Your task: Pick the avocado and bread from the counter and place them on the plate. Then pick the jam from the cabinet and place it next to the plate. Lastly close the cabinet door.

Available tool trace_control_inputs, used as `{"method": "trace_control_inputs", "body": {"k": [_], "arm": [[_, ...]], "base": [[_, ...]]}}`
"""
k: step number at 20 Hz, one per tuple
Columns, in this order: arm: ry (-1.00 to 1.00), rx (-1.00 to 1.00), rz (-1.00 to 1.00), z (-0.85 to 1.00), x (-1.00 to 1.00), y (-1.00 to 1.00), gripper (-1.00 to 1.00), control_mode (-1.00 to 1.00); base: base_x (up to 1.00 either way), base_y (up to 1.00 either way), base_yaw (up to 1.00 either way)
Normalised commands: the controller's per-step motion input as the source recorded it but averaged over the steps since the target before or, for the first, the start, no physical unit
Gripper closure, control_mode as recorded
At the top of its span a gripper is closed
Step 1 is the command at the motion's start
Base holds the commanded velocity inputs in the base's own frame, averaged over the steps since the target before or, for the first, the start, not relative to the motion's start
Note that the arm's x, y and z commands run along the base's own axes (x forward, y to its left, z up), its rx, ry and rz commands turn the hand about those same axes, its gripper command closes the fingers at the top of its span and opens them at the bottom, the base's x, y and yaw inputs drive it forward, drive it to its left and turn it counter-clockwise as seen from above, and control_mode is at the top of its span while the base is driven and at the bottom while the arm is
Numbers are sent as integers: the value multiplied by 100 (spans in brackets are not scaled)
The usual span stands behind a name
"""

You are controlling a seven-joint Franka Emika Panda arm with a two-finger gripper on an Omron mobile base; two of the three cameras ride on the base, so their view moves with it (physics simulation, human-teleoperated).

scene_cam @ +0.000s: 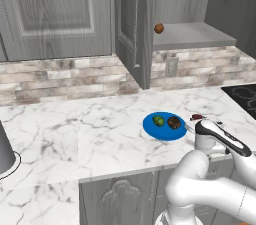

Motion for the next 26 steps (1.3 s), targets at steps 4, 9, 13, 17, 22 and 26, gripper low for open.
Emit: {"method": "trace_control_inputs", "body": {"k": [4, 9, 13, 17, 22, 26], "arm": [[0, 1, 0, -32, 0, -7, 100, -100], [0, 1, 0, -22, 0, -5, 100, -100], [0, 0, 0, 0, 0, 0, 100, -100], [0, 0, 0, 0, 0, 0, -100, -100], [-3, 0, 0, 0, -7, -4, -100, -100], [-2, 1, 0, 0, -13, -9, -100, -100]], "base": [[0, 0, 0], [0, 0, 0], [0, 0, 0], [0, 0, 0], [0, 0, 0], [0, 0, 0]]}}
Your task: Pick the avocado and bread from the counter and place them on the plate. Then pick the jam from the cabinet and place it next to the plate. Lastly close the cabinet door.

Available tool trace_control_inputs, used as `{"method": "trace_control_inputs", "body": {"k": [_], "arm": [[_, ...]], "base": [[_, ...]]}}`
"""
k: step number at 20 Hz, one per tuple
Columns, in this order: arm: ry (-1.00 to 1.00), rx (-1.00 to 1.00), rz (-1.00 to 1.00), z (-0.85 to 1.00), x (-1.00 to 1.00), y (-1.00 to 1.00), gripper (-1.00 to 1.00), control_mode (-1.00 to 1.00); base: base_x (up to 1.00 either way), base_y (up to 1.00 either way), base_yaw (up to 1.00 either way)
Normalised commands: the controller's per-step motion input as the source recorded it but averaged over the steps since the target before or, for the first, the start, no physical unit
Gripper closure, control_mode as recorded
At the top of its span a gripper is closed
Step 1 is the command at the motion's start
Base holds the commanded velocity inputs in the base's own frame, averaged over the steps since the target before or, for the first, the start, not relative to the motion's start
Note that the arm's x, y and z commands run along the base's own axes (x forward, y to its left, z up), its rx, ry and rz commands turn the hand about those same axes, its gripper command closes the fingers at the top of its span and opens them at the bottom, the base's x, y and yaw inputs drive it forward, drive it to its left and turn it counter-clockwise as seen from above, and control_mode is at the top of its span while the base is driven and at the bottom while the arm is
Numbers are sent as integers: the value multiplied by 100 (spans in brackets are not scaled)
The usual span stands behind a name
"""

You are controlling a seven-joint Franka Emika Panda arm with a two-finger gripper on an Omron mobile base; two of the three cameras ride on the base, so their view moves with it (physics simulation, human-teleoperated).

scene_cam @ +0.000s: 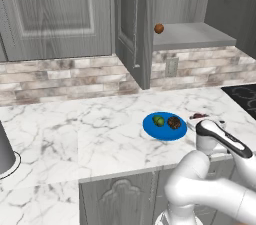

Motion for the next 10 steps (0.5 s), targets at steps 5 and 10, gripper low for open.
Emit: {"method": "trace_control_inputs", "body": {"k": [5, 10], "arm": [[0, 4, -1, 12, -13, -9, -100, -100], [0, 5, -2, 62, -7, -2, -100, -100]], "base": [[0, 0, 0], [0, 0, 0]]}}
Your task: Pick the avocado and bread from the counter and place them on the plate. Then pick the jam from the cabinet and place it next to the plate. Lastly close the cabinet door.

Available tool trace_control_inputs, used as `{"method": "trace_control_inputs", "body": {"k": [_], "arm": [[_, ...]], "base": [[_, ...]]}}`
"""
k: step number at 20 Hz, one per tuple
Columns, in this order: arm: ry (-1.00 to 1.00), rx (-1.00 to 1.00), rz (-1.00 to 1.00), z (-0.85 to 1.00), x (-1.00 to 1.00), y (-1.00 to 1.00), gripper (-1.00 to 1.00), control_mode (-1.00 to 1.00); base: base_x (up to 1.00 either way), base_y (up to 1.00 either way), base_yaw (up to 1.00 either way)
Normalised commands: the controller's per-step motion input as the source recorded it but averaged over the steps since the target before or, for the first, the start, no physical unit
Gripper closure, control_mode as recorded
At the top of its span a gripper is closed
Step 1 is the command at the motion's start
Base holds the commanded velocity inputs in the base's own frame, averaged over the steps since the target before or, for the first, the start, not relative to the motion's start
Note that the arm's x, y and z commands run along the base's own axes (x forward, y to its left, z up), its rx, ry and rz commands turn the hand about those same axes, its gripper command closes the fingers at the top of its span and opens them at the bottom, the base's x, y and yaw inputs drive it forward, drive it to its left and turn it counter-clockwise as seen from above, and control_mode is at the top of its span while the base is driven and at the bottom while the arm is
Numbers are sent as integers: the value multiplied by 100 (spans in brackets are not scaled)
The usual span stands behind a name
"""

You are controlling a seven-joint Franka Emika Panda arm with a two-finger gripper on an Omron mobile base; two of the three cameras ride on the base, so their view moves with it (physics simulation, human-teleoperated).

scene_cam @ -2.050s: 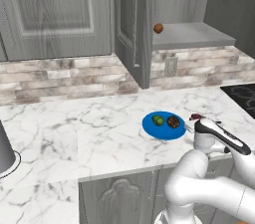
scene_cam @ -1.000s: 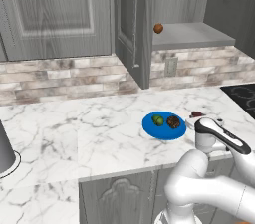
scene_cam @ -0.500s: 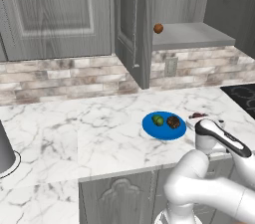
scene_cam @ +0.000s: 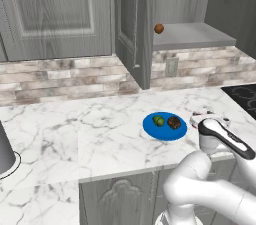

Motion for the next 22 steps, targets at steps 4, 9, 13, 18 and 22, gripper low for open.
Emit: {"method": "trace_control_inputs", "body": {"k": [4, 9, 13, 18, 22], "arm": [[2, 5, -2, 67, -5, -1, -100, -100], [6, 2, 0, 46, -29, -1, -100, -100], [7, 0, 0, 31, -48, 0, -100, -100], [6, 0, 0, 19, -64, 0, -100, -100], [1, 0, 0, 14, -77, 0, -100, -100]], "base": [[0, 0, 0], [0, 0, 0], [0, 0, 0], [0, 0, 0], [0, 0, 0]]}}
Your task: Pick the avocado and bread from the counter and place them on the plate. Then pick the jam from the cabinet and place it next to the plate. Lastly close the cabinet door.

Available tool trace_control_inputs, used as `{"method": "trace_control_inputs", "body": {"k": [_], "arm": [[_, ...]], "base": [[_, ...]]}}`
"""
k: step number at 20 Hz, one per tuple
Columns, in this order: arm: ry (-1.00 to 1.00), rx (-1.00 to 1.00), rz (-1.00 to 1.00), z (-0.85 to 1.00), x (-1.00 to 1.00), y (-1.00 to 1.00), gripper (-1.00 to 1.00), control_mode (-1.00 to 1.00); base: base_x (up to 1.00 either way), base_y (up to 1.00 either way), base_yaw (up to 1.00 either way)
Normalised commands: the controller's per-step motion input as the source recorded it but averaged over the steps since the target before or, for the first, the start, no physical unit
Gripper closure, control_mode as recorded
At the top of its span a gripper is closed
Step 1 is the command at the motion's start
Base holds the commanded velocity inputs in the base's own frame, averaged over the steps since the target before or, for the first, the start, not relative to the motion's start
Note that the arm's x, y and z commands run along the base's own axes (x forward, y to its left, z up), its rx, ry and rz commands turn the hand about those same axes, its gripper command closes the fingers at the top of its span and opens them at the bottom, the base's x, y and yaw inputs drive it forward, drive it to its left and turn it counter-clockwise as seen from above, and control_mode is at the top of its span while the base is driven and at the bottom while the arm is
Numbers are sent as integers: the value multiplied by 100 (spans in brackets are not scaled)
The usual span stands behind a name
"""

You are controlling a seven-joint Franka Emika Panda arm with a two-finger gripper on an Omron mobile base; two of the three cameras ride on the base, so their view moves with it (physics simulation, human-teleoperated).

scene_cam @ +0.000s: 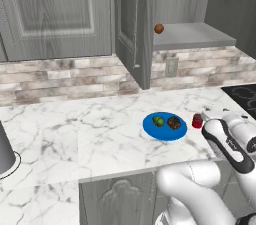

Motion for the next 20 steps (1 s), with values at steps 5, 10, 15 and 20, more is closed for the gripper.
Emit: {"method": "trace_control_inputs", "body": {"k": [5, 10, 15, 20], "arm": [[0, -1, 2, 11, -77, 13, -100, -100], [0, -5, 3, 17, -66, 31, -100, -100], [0, -6, 8, 42, -53, 48, -100, -100], [-2, -8, 10, 61, -45, 55, -100, -100]], "base": [[0, 0, 0], [0, 0, 0], [0, 0, 0], [0, 0, 0]]}}
